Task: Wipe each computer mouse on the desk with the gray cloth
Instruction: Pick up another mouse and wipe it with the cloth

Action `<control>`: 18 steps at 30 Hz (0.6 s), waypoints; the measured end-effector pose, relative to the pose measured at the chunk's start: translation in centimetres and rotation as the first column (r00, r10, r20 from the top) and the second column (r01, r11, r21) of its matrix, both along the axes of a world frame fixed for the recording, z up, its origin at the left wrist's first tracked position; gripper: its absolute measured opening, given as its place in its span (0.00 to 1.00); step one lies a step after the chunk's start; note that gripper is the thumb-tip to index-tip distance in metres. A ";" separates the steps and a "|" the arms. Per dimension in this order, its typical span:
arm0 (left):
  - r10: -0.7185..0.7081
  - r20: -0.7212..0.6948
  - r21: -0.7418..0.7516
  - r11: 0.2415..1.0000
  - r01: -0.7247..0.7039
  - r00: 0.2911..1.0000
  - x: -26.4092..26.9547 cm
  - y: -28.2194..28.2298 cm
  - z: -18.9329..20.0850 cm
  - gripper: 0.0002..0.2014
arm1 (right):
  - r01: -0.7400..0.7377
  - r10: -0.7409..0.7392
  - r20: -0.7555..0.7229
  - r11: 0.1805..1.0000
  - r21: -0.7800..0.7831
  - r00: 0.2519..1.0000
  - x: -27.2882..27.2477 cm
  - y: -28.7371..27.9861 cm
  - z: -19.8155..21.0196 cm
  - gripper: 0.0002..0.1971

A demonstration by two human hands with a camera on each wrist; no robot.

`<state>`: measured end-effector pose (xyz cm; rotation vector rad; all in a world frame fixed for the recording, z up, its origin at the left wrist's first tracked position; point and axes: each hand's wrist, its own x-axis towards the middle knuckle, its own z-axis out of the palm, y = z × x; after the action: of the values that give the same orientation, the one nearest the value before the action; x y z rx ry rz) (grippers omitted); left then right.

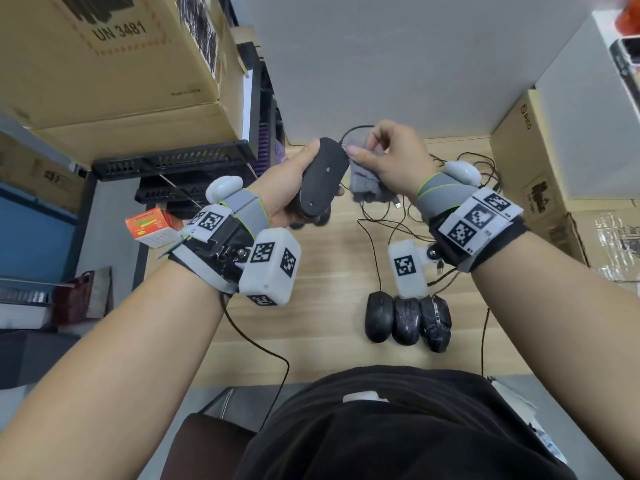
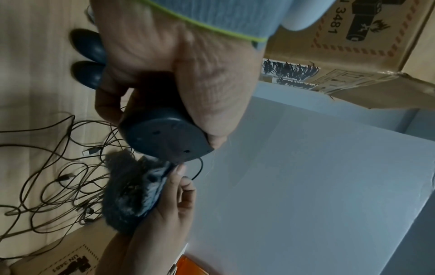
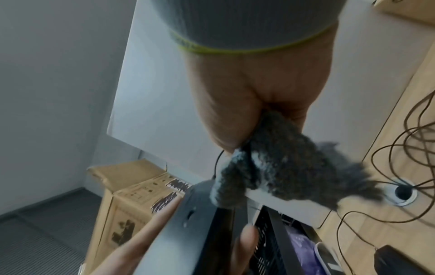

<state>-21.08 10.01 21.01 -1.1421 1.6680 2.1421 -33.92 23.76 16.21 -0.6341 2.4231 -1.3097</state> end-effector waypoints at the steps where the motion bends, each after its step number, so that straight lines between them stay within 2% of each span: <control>1: -0.010 -0.006 0.003 1.000 0.010 1.000 0.0 -0.1 -0.2 0.22 | 0.025 -0.026 0.019 0.999 0.027 0.999 -0.5 0.6 -0.2 0.17; 5: 0.016 0.001 0.020 1.000 -0.016 1.000 0.2 -0.9 -0.8 0.24 | 0.131 -0.131 0.038 0.991 0.001 0.991 -2.0 2.4 -0.5 0.25; 7: -0.010 -0.029 0.021 1.000 0.010 1.000 0.1 -1.2 -0.8 0.24 | 0.083 -0.085 0.033 0.996 0.042 0.996 -2.6 2.4 -0.6 0.30; 8: -0.022 -0.052 0.018 1.000 0.023 0.998 -0.1 -1.2 -0.8 0.22 | 0.025 -0.029 0.039 0.995 0.096 0.999 -2.7 2.2 -0.8 0.29; 10: -0.026 -0.101 0.012 1.000 0.027 0.995 -0.6 -1.3 -0.8 0.20 | -0.127 0.107 0.104 0.969 0.209 0.989 -2.5 1.6 -1.3 0.17; 12: -0.001 -0.150 0.001 1.000 0.001 0.989 -1.1 -1.6 -1.1 0.16 | -0.247 0.209 0.170 0.937 0.246 0.963 -1.6 1.0 -2.3 0.08; 15: 0.060 -0.207 -0.057 0.996 -0.073 0.977 -1.7 -2.4 -2.2 0.16 | -0.282 0.241 0.173 0.918 0.278 0.955 -0.8 0.6 -4.5 0.11; 18: 0.185 -0.265 -0.045 0.978 -0.204 0.946 -2.1 -3.7 -2.8 0.22 | -0.299 0.221 0.230 0.868 0.397 0.948 -1.0 1.5 -6.4 0.10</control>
<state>-23.17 6.33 18.22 -1.1280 1.8206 2.4664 -34.93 25.24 9.80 -0.6580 2.2707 -0.6619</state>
